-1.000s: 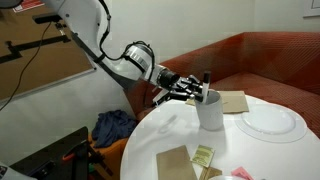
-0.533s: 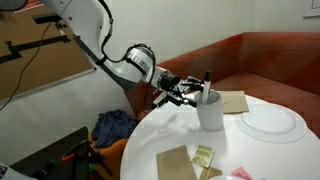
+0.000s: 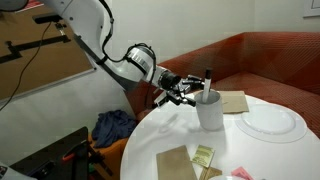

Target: Pick up the black and white marker and put it in the mug

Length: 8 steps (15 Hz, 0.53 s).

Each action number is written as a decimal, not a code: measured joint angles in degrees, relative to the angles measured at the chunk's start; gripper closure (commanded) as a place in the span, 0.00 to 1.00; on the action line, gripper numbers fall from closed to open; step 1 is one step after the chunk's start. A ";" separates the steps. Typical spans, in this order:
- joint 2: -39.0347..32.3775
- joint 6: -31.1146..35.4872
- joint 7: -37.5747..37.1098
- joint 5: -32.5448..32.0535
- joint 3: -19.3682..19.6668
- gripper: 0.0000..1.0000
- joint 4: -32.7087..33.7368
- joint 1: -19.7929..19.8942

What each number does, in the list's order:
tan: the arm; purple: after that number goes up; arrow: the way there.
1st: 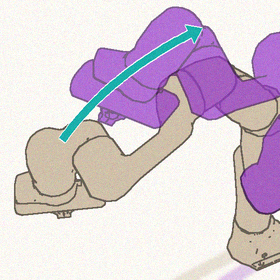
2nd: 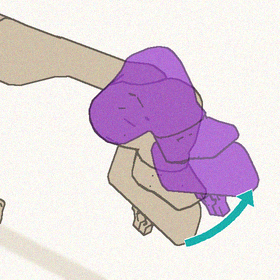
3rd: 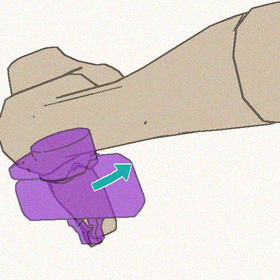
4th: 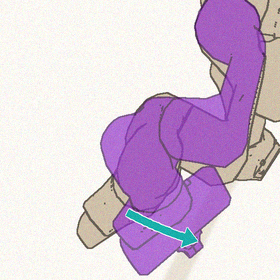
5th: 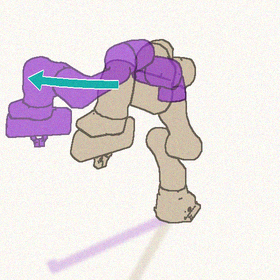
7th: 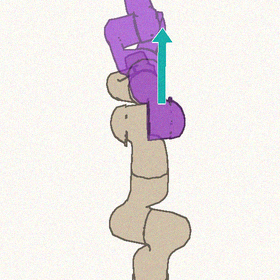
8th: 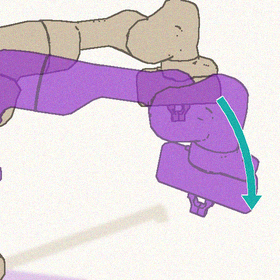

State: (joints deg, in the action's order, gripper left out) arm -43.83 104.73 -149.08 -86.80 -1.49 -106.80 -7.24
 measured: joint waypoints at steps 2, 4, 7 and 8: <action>-0.08 0.01 0.00 0.00 -0.03 0.00 0.12 0.00; -0.16 0.08 0.00 0.00 -0.17 0.00 0.21 0.00; -0.30 0.13 0.00 -0.02 -0.48 0.00 0.53 0.00; -0.33 0.15 0.00 -0.02 -0.58 0.00 0.64 0.00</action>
State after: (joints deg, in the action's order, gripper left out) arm -44.16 104.89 -149.08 -86.83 -2.06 -106.16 -7.24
